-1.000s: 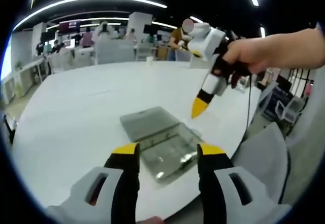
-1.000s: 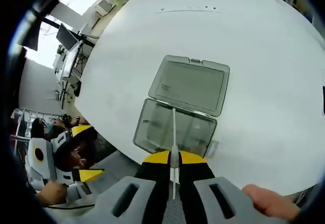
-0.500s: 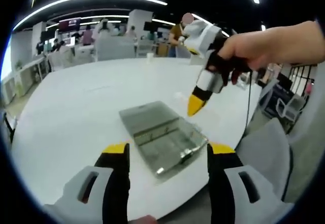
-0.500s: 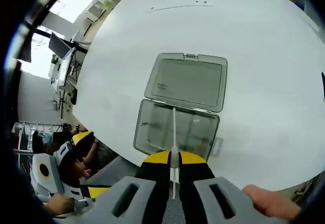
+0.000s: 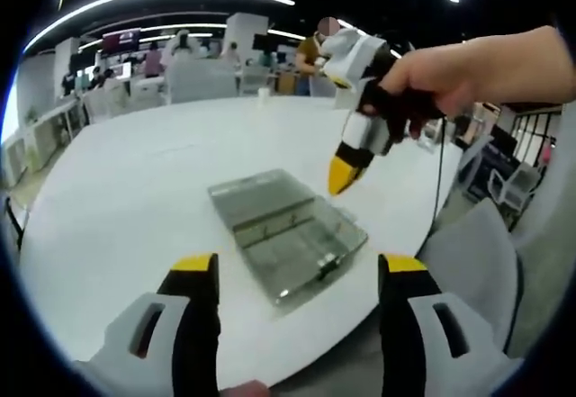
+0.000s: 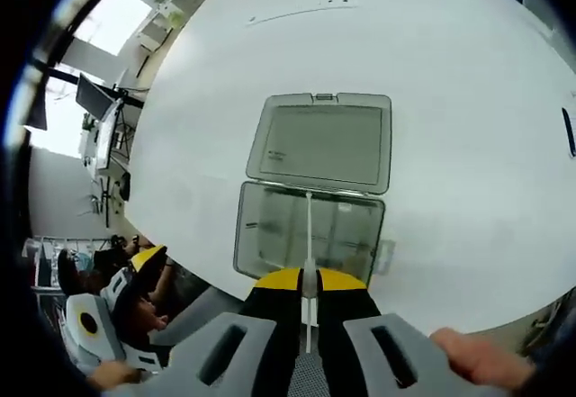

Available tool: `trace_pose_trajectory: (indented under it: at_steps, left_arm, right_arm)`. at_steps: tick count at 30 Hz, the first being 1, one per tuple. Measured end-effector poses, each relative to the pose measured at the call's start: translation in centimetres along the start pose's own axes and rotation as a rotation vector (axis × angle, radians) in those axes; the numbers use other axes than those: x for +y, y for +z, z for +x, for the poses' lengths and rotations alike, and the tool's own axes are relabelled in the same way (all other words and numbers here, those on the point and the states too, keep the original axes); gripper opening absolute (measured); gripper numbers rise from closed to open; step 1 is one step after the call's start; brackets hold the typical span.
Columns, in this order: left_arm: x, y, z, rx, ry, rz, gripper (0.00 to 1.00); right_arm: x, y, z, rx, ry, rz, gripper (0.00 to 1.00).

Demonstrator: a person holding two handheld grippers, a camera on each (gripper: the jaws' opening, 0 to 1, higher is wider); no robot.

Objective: Insert the divider into the dual guide fixture by aligning both edges with the guide slots and pushing it downward to the bottom, including one-sided entry, uneven engagement, binding, and posture correction.

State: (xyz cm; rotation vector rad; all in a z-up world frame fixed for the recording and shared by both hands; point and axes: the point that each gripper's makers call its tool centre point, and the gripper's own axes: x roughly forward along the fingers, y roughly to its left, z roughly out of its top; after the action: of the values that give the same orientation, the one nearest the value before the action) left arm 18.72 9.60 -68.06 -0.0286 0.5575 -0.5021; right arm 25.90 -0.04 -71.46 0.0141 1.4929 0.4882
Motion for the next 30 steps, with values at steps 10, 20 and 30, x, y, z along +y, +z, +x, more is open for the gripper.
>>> trace_pose_trajectory:
  at_steps: [10,20,30]
  left_arm:
    - [0.2,-0.4,0.0,0.009,-0.01,0.012,0.75]
    - [0.0,-0.8,-0.3,0.009,-0.021,0.008,0.75]
    - [0.1,-1.3,-0.6,0.013,-0.015,0.001,0.77]
  right_arm:
    - [0.2,-0.1,0.3,-0.004,-0.002,0.035,0.0]
    - [0.2,-0.1,0.5,-0.012,-0.011,0.061,0.0]
    - [0.3,-0.8,0.8,-0.008,-0.013,0.082,0.0]
